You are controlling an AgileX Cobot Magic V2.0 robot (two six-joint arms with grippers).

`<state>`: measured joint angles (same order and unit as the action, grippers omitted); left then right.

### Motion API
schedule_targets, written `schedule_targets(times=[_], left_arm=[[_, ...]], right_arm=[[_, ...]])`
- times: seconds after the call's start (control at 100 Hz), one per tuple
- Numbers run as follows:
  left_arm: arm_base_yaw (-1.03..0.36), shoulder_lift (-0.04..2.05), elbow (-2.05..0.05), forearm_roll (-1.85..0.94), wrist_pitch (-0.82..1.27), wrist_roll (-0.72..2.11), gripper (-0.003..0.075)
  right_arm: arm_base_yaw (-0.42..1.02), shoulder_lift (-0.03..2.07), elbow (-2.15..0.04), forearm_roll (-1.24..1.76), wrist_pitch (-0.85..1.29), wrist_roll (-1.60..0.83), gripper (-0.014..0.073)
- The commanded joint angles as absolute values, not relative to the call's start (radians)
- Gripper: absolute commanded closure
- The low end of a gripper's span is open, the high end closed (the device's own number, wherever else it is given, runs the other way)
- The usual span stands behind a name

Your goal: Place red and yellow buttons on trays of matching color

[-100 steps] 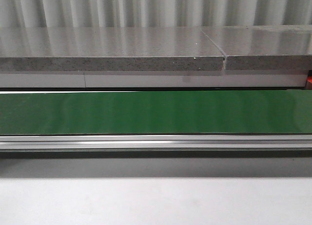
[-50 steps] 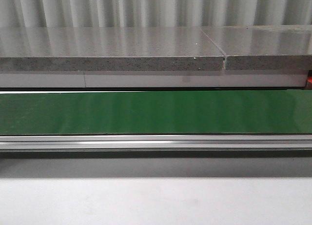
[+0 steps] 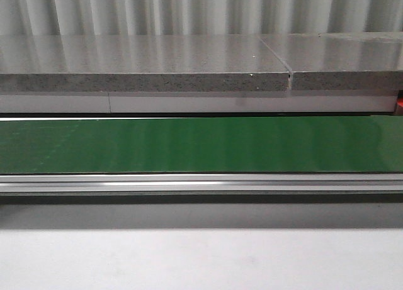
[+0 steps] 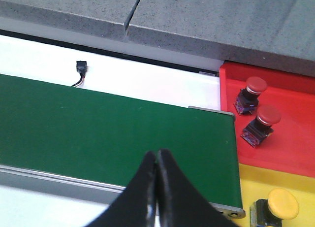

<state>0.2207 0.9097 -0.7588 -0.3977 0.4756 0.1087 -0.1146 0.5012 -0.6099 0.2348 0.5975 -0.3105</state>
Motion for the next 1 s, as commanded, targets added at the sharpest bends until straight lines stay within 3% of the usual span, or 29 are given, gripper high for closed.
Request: schedule_targets(times=[0.0, 0.2, 0.5, 0.99], left_arm=[[0.328, 0.967, -0.832, -0.45, 0.474, 0.087, 0.0109], [0.464, 1.153, -0.89, -0.512, 0.528, 0.098, 0.0121], [0.462, 1.436, -1.031, -0.525, 0.598, 0.147, 0.0121], [0.462, 1.642, -1.103, -0.526, 0.599, 0.147, 0.0121]], right_arm=[[-0.113, 0.502, -0.632, 0.245, 0.533, -0.32, 0.0662], [-0.113, 0.502, -0.632, 0.245, 0.533, -0.32, 0.0662], [-0.113, 0.502, -0.632, 0.245, 0.533, -0.32, 0.0662], [-0.113, 0.502, -0.632, 0.245, 0.533, -0.32, 0.0662]])
